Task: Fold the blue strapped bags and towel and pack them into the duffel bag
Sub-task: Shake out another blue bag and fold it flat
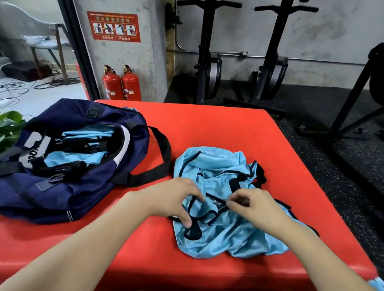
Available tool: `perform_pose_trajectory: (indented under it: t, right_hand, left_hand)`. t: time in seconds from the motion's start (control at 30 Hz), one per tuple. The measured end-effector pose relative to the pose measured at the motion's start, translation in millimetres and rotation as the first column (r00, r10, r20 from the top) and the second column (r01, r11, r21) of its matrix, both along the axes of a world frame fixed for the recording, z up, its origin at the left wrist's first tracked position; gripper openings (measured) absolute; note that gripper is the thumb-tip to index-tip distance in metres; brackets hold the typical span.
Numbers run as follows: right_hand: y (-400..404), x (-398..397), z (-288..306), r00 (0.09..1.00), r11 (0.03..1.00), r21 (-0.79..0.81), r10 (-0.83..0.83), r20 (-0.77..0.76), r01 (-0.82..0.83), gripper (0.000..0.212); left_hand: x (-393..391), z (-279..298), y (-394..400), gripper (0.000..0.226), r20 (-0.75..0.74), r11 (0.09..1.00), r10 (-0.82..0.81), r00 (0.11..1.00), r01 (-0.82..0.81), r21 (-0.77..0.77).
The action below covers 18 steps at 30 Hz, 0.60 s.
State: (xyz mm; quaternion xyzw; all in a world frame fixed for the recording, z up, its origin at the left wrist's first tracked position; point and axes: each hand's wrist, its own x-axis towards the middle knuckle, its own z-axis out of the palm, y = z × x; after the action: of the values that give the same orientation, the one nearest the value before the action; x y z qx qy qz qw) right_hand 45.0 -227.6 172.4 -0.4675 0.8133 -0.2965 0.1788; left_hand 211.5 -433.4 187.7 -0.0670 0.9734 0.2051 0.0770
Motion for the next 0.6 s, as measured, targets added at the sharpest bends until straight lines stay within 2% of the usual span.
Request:
perform_pose_trajectory:
  t: [0.07, 0.13, 0.2, 0.3, 0.37, 0.47, 0.53, 0.6]
  right_hand:
    - [7.7, -3.3, -0.3, 1.0, 1.0, 0.01, -0.001, -0.004, 0.001, 0.004]
    - [14.0, -5.6, 1.0, 1.0, 1.0, 0.014, -0.001, 0.001, 0.001, 0.006]
    - [18.5, -6.2, 3.1, 0.999, 1.0, 0.005, 0.012, 0.032, -0.012, 0.006]
    - [22.0, -4.7, 7.9, 0.99, 0.998, 0.013, 0.062, 0.123, -0.064, 0.015]
    - [23.4, -5.2, 9.9, 0.987, 0.994, 0.061, 0.087, 0.133, -0.096, 0.031]
    - [23.6, -6.1, 7.4, 0.99, 0.977, 0.17, 0.121, 0.067, -0.131, 0.048]
    - [20.5, -4.9, 3.1, 0.987, 0.965, 0.211, 0.161, -0.009, -0.155, 0.044]
    - [15.2, -3.4, -0.6, 0.981, 0.966, 0.198, 0.181, -0.067, -0.165, 0.027]
  left_hand:
    - [-4.5, 0.2, -7.4, 0.062, 0.036, 0.998, 0.004, 0.999, -0.006, 0.068]
    - [-8.8, 1.5, -12.4, 0.049, 0.006, 0.997, 0.04, 0.999, -0.041, 0.071]
    - [-14.3, 4.4, -14.4, 0.032, -0.09, 0.994, 0.086, 0.992, -0.08, 0.067]
    - [-21.8, 8.2, -19.2, 0.02, -0.219, 0.974, 0.22, 0.95, -0.201, 0.107]
    - [-28.5, 10.4, -27.1, 0.012, -0.317, 0.934, 0.356, 0.879, -0.333, 0.127]
    - [-35.8, 16.4, -36.9, 0.004, -0.436, 0.832, 0.547, 0.715, -0.522, 0.187]
    - [-36.7, 16.6, -41.1, 0.005, -0.413, 0.769, 0.638, 0.65, -0.568, 0.295]
    - [-32.7, 13.5, -42.8, 0.011, -0.343, 0.736, 0.675, 0.654, -0.558, 0.384]
